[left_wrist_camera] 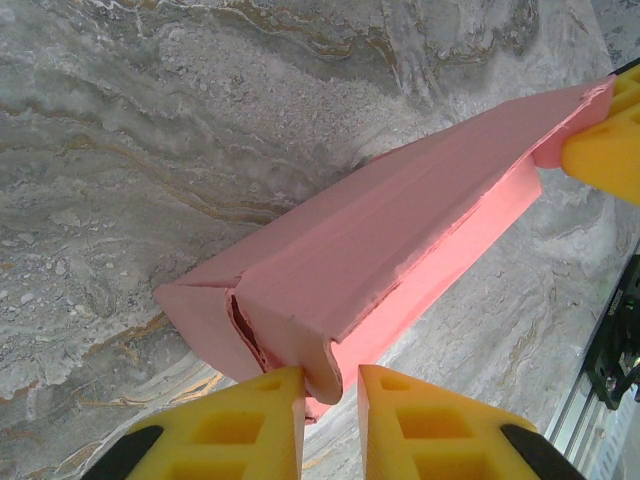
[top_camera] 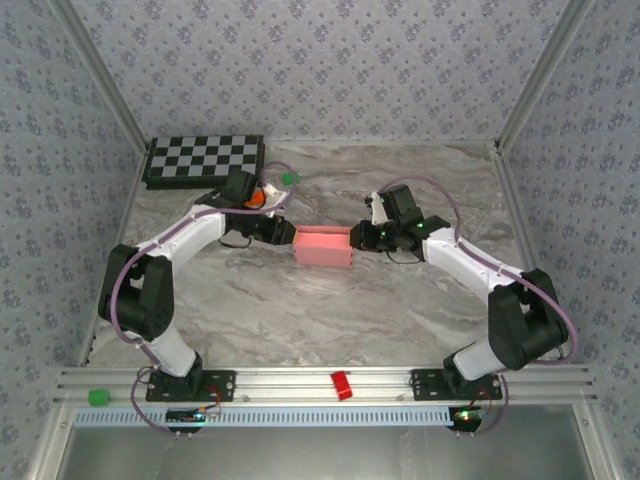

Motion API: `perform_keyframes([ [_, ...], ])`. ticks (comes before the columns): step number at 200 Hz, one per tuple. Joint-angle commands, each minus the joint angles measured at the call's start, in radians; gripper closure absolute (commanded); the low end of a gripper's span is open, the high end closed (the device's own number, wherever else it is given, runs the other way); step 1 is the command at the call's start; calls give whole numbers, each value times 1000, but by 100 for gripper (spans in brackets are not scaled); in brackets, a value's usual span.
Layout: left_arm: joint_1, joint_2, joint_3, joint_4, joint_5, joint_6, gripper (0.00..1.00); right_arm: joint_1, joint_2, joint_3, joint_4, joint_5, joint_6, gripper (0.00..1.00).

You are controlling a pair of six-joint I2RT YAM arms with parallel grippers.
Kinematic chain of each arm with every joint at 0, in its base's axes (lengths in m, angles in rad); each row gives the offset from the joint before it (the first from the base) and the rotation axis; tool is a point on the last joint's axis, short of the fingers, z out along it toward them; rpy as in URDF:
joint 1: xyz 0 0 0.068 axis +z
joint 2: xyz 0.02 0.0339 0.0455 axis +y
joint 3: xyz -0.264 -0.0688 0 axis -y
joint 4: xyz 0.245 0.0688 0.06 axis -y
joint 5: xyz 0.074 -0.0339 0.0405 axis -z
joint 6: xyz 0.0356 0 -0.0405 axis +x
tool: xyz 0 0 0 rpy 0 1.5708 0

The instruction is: Fold the paper box

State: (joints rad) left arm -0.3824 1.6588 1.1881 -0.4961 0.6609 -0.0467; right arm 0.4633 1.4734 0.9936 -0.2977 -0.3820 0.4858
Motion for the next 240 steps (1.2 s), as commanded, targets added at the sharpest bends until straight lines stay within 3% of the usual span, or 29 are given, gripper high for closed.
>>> perform_keyframes([
  [1, -12, 10, 6, 2, 14, -1, 79, 2, 5, 20, -8, -4, -2, 84],
  [65, -12, -9, 11, -15, -16, 13, 79, 3, 13, 2, -51, 53, -26, 85],
  [240, -25, -11, -34, -19, -48, 16, 80, 16, 28, -2, -67, 69, -35, 86],
])
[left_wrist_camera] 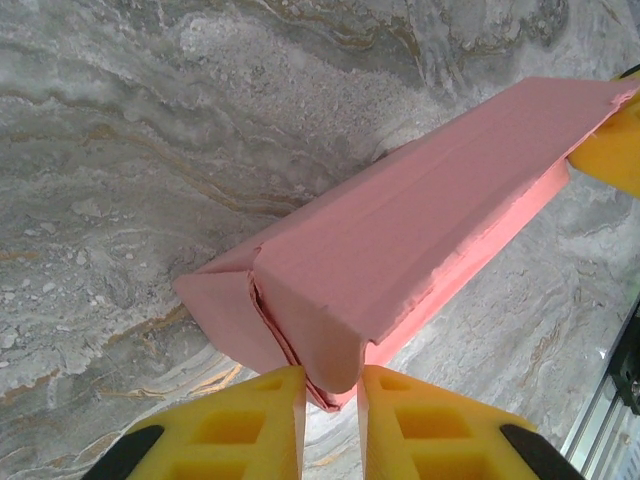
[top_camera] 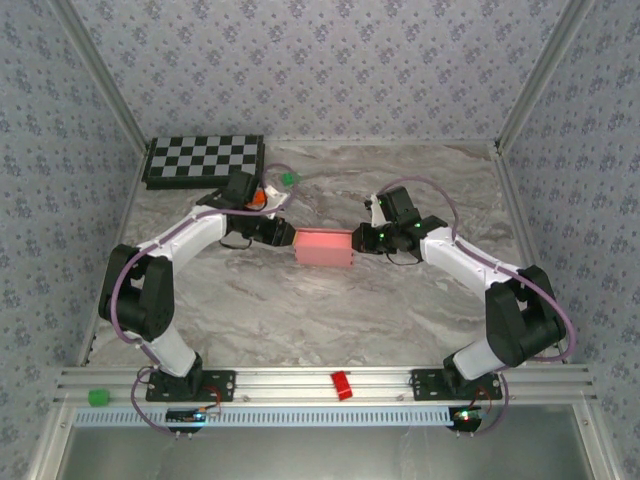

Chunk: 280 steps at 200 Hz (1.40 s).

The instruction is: Fold the paper box

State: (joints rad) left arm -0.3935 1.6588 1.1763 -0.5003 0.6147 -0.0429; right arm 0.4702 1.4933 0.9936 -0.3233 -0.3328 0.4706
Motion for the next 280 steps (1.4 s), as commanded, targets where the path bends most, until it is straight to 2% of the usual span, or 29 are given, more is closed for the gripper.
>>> perform_keyframes([
  [1, -14, -11, -23, -14, -3, 12, 80, 10, 7, -1, -41, 20, -21, 86],
  [47, -23, -13, -37, -15, -23, 13, 80, 21, -18, 8, -40, 41, -32, 78],
  [86, -25, -14, -30, -13, -25, 11, 80, 22, -49, 8, -36, 58, -34, 64],
  [129, -25, -16, -24, -13, -24, 9, 80, 19, -72, 12, -33, 75, -34, 59],
  [163, -25, -14, -23, -14, -24, 8, 80, 6, -68, 33, -23, 67, -30, 60],
  [280, -26, -14, -18, -17, -23, 9, 80, 0, -18, 37, -13, 55, -31, 85],
])
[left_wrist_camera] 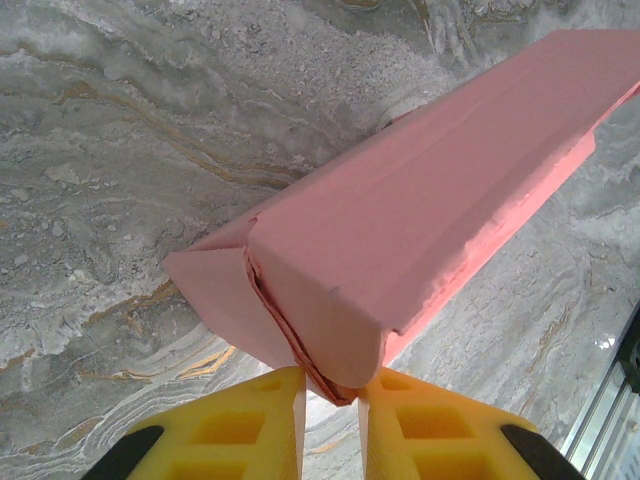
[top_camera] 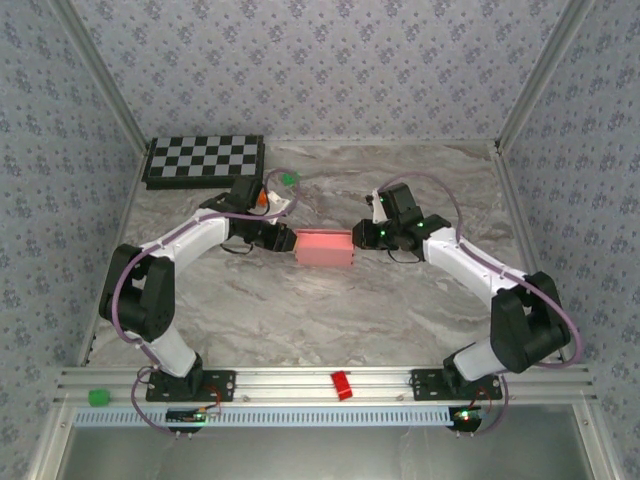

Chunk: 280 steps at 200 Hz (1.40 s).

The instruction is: Fold the paper box

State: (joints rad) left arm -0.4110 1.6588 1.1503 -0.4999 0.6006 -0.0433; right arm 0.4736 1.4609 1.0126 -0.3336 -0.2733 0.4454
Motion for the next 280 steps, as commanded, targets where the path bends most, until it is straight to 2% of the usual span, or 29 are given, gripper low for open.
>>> perform_keyframes([
  [1, -9, -14, 8, -17, -9, 9, 80, -4, 15, 17, -3, -4, -5, 85],
  [36, -8, -13, 8, -14, -7, 6, 80, 0, 19, 4, 7, -17, -2, 96],
  [52, -9, -13, 8, -12, -5, 4, 80, 2, 20, -3, 3, -18, -2, 98],
  [145, -9, -26, 2, -2, -2, -1, 78, 16, 19, -55, -10, 0, -8, 99],
  [165, -8, -34, 2, 0, -2, -4, 75, 17, 18, -57, -12, 4, -7, 99],
  [217, -5, -83, -9, 14, 4, 1, 61, 19, 18, -49, -11, 5, -2, 98],
  [280, 26, -145, -47, 146, 90, -81, 49, 21, 19, -46, -14, 9, -1, 98],
])
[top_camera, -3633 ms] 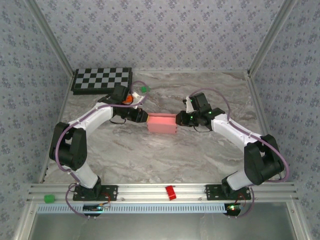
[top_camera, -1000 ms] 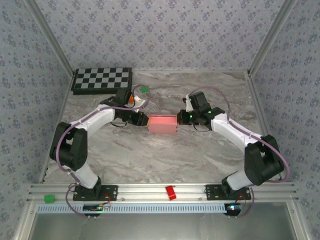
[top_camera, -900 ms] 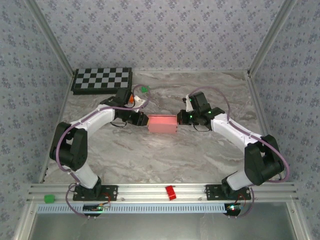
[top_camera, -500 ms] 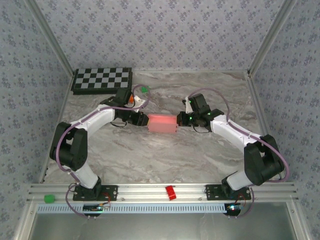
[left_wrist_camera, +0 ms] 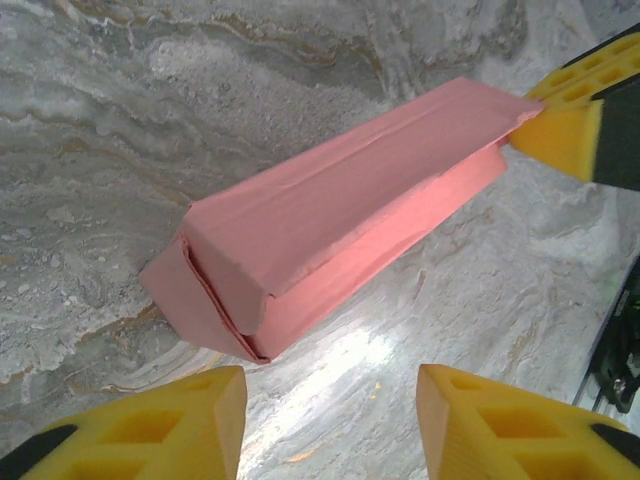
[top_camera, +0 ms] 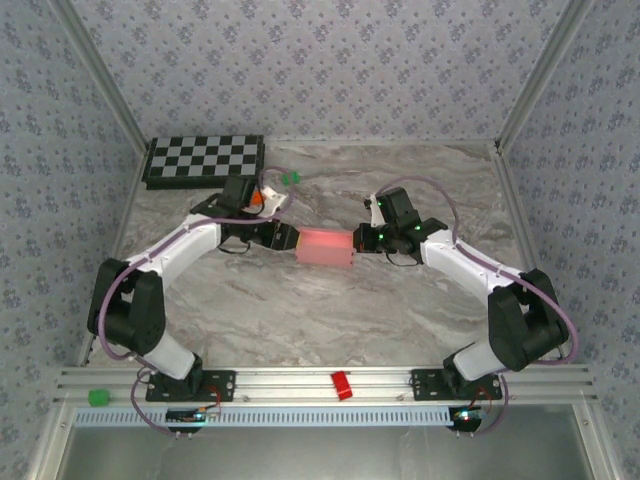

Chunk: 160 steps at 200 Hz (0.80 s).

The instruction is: Fold the paper box

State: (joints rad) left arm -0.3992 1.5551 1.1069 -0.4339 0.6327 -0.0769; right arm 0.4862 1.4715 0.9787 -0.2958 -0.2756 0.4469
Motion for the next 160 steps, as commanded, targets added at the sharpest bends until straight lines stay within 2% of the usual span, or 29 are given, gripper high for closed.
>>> perform_keyframes([
  [1, 14, -41, -3, 82, 58, -50, 49, 8, 8, -13, -52, 11, -3, 98],
  [20, 17, -36, -2, 119, 55, -85, 45, 8, 7, -12, -51, 11, -3, 98],
  [54, 17, -9, 11, 162, 43, -150, 44, 9, 10, -12, -49, 9, -3, 98],
  [72, 17, 22, 37, 138, 8, -179, 44, 10, 11, -11, -49, 9, -2, 98],
  [118, 17, 100, 85, 77, 9, -187, 48, 13, 9, -7, -53, 8, -2, 98],
  [140, 17, 112, 84, 56, 4, -181, 51, 15, 5, -5, -52, 4, -3, 95],
  [160, 17, 111, 70, 56, -1, -181, 52, 18, -10, -4, -44, 0, -3, 85],
])
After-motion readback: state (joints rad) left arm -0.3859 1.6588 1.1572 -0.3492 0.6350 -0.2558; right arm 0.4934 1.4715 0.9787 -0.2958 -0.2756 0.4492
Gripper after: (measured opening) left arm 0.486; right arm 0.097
